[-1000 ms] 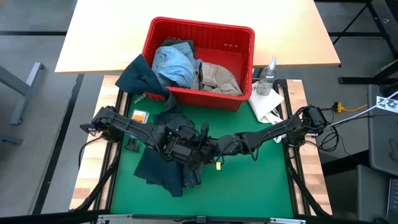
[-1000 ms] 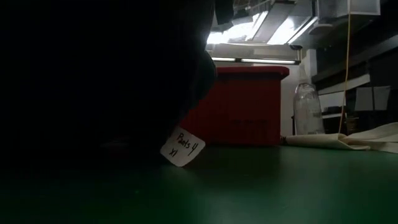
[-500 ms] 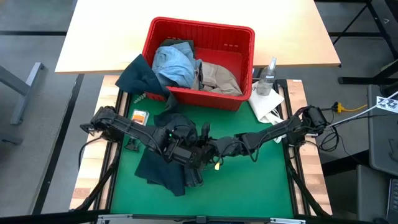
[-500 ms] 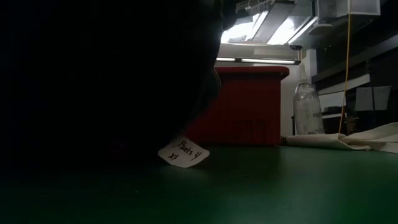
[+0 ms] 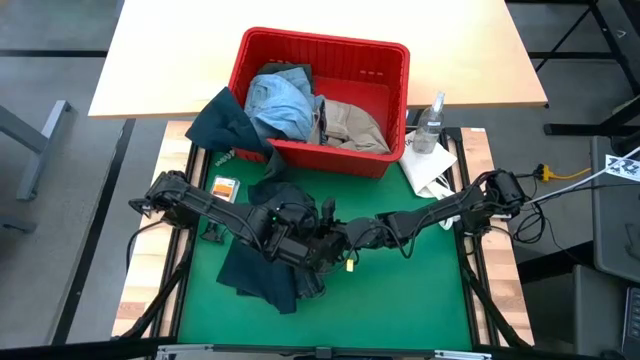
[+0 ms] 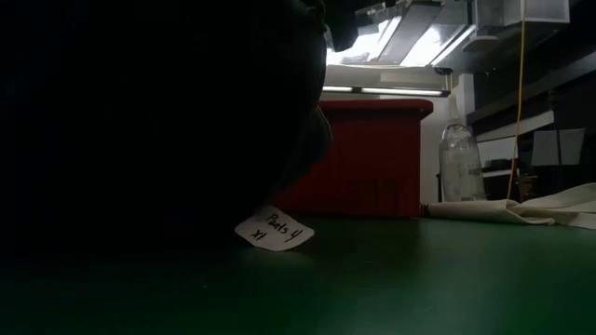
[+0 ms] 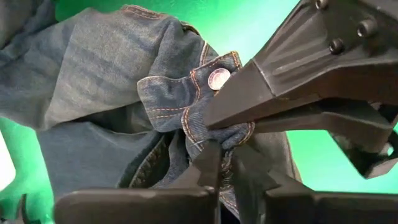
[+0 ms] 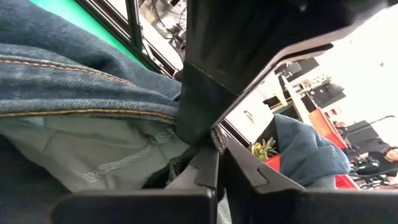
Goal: Fold laundry
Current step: Fold the dark blue jeans
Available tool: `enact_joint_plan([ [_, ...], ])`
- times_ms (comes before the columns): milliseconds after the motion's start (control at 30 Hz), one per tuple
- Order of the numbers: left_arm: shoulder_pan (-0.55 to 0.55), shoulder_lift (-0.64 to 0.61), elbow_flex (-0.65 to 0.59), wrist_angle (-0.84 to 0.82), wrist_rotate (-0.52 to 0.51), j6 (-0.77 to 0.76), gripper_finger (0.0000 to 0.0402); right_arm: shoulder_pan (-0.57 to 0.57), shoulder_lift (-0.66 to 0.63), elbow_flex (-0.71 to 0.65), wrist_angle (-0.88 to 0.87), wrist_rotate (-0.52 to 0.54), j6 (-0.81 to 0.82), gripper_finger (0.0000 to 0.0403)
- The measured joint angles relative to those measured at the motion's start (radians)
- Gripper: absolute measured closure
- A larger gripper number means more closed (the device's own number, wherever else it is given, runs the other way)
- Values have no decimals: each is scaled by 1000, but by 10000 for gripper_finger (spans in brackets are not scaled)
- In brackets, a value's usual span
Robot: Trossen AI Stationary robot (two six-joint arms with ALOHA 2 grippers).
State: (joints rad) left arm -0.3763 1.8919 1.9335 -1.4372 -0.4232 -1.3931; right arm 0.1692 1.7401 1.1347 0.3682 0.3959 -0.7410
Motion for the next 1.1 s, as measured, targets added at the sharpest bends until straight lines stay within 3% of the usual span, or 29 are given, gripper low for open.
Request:
enact_joint_plan([
  [433, 0, -36, -3, -26, -14, 66, 390, -1, -2, 4, 11, -8, -17, 380],
  [667, -10, -61, -4, -77, -42, 65, 391, -26, -6, 6, 10, -13, -23, 289],
  [800, -17, -65, -4, -134, -32, 51, 392, -32, -11, 6, 1, 51, -26, 240],
  [933, -21, -67, -4, -138, -30, 59, 392, -32, -37, 5, -24, 122, -80, 213],
  [1100, -28, -85, -4, -136, -33, 61, 392, -31, -84, 5, -168, 104, -44, 206],
])
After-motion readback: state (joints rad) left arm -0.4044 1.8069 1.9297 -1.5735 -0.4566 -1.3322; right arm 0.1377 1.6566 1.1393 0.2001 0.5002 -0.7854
